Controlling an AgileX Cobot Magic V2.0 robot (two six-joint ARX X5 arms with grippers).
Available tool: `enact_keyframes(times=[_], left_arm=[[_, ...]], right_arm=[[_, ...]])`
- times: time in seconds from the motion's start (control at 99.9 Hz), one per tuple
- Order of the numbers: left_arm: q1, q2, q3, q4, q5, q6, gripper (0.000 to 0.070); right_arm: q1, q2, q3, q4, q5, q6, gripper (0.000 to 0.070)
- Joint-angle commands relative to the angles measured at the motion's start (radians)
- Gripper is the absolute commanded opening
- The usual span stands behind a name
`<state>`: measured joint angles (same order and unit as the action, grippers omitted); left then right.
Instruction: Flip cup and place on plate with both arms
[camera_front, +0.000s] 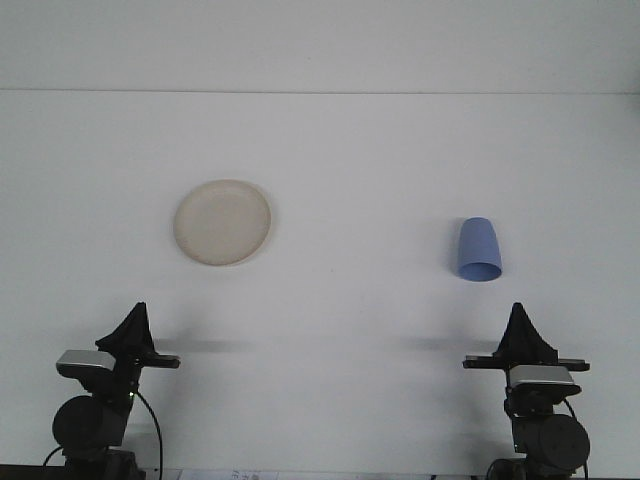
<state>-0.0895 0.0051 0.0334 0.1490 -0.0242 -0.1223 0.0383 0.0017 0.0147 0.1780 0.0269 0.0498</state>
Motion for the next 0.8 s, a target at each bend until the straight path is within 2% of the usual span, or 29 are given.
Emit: enact_keyframes(times=[0.0,0.18,0.34,0.65,0.79], left_arm=[[0.0,-0.002,-0.019,0.01,0.003,-0.002,0.0012],[0.0,-0.002,-0.019,0.01,0.003,-0.002,0.0012],[0.0,-0.002,-0.019,0.01,0.003,-0.002,0.0012],[0.0,-0.002,-0.019,0.01,0.003,-0.002,0.0012],[0.0,-0.002,-0.019,0.01,0.003,-0.002,0.0012]], right_arm=[[0.002,0.0,-0.002,0.014,0.0,0.006,0.0],[0.002,0.0,0.005,0.024,-0.001,0.006,0.0],[0.002,0.021,0.098,-0.099,0.0,0.005,0.0],[0.002,0.339,0.502,-0.452,-0.002,0.001,0.0],[0.002,0.463,0.609,-0.445,-0.004,0.008,0.0]])
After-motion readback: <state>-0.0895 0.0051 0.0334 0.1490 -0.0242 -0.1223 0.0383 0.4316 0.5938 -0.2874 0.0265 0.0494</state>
